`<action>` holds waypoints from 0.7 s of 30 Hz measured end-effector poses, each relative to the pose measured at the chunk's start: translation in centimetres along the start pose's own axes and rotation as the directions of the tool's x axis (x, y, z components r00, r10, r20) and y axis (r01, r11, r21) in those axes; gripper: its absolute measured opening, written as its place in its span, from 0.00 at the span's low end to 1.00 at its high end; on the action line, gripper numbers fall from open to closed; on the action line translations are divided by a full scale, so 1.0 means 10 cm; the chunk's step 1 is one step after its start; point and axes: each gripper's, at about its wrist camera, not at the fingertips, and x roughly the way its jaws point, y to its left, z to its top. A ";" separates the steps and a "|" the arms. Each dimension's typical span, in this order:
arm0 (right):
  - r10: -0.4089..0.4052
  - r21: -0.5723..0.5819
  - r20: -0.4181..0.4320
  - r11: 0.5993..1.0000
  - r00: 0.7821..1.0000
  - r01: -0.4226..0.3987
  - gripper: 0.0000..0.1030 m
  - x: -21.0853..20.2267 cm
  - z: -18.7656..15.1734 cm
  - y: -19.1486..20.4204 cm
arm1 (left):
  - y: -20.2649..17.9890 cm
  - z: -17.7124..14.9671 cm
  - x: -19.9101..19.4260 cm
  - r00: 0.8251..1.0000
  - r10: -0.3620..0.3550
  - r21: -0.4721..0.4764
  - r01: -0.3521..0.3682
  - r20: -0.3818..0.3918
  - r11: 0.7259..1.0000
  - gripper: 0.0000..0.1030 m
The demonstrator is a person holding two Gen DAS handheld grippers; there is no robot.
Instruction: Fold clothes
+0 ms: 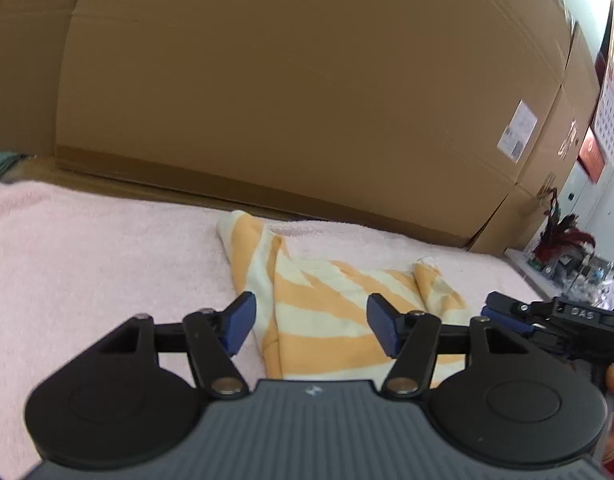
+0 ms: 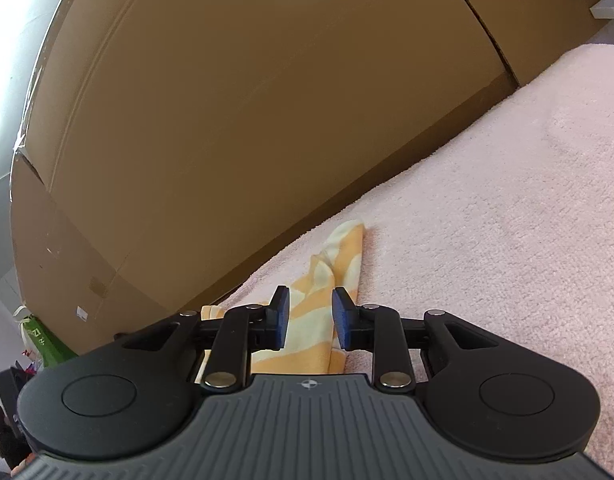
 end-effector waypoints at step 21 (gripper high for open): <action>-0.008 -0.055 0.020 0.998 1.000 0.009 0.36 0.08 0.03 0.11 | 0.30 -0.01 0.21 0.991 -0.136 -0.129 0.134 -0.005 0.983 0.04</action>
